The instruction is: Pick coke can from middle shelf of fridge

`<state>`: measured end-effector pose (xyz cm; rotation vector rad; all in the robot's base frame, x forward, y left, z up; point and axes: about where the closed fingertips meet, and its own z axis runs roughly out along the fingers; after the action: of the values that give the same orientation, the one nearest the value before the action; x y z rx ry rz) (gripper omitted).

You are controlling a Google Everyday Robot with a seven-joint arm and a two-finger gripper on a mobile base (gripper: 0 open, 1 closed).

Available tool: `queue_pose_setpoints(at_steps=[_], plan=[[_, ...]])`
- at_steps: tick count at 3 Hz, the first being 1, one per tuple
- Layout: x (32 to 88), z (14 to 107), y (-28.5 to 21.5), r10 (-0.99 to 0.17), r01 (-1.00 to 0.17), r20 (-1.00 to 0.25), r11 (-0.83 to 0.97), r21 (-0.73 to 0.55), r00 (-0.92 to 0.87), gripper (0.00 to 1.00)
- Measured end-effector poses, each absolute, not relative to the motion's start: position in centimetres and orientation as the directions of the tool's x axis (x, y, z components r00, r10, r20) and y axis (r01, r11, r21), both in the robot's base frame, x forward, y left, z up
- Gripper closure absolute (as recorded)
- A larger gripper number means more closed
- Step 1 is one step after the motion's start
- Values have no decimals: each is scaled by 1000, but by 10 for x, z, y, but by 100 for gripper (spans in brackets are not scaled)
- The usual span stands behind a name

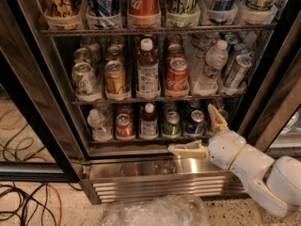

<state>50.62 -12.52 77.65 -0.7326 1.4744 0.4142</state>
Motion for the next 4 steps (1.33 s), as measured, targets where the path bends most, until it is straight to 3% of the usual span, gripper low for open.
queue_pose_setpoints(at_steps=[4], plan=[[524, 820, -98, -75, -574, -992, 810, -120, 102, 0]])
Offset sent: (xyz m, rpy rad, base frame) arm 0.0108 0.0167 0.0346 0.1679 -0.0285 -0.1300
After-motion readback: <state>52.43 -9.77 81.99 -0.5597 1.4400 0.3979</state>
